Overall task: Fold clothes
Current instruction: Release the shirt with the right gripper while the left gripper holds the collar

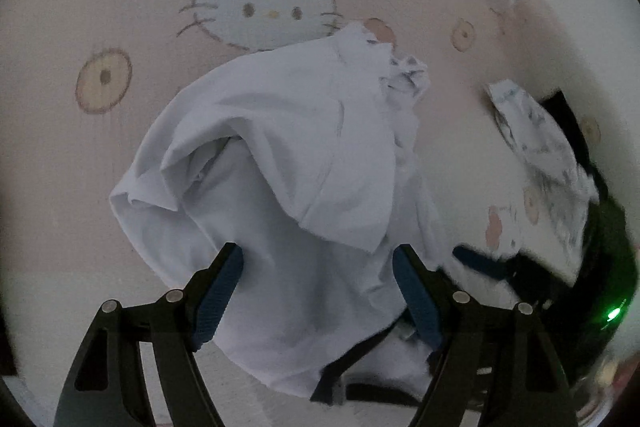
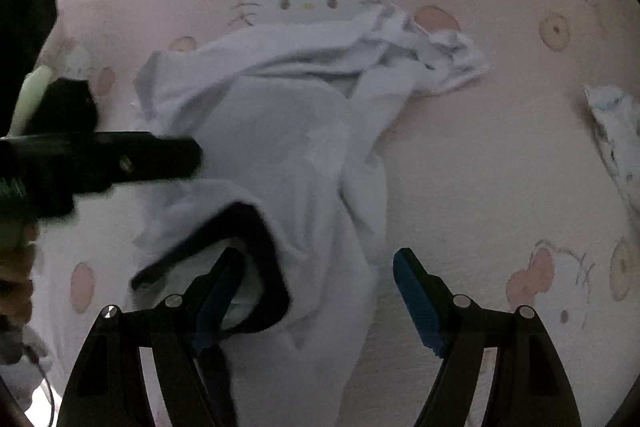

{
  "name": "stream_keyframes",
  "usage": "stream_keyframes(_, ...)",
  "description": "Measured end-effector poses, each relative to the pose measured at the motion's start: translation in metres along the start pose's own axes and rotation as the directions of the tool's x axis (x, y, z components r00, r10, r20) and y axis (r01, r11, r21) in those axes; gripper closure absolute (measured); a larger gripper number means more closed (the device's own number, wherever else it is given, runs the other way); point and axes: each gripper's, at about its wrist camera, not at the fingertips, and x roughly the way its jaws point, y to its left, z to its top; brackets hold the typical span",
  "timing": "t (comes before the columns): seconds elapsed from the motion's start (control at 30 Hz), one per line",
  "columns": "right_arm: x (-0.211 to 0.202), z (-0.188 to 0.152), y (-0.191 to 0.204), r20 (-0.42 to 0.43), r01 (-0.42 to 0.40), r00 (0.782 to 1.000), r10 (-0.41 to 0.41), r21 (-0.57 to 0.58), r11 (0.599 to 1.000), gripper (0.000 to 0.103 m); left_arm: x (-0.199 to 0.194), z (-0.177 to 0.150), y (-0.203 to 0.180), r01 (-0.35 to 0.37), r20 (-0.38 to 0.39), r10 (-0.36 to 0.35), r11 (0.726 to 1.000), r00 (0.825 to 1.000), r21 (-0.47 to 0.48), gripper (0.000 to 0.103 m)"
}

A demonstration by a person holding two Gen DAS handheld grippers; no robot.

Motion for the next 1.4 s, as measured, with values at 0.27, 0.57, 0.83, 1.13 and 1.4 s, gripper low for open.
stream_keyframes(0.27, 0.001, -0.004, -0.022, 0.050, -0.032, 0.998, 0.026, 0.113, 0.993, 0.026, 0.007, 0.010, -0.003, 0.012, 0.017, -0.011, 0.998, 1.000, -0.068, 0.027)
stream_keyframes(0.57, -0.005, -0.006, -0.031, 0.112, 0.029, 0.993, -0.045, 0.141, 0.990, 0.091, 0.018, 0.011, -0.014, -0.040, 0.086, 0.048, 0.995, 0.995, -0.089, 0.073)
stream_keyframes(0.83, -0.024, -0.029, -0.049, 0.088, 0.181, 0.977, -0.196, 0.153, 0.971, 0.092, -0.008, 0.023, 0.015, -0.077, 0.183, 0.107, 0.983, 0.977, -0.166, 0.084)
stream_keyframes(1.13, -0.042, -0.040, -0.066, 0.083, 0.247, 0.963, -0.256, 0.104, 0.963, 0.092, -0.007, 0.030, 0.065, -0.064, 0.171, 0.118, 0.955, 0.978, -0.291, 0.085)
stream_keyframes(1.4, -0.043, -0.033, -0.087, 0.051, 0.279, 0.956, -0.290, 0.156, 0.948, 0.092, -0.007, 0.038, 0.094, -0.246, 0.158, 0.296, 0.930, 0.942, -0.272, 0.084)
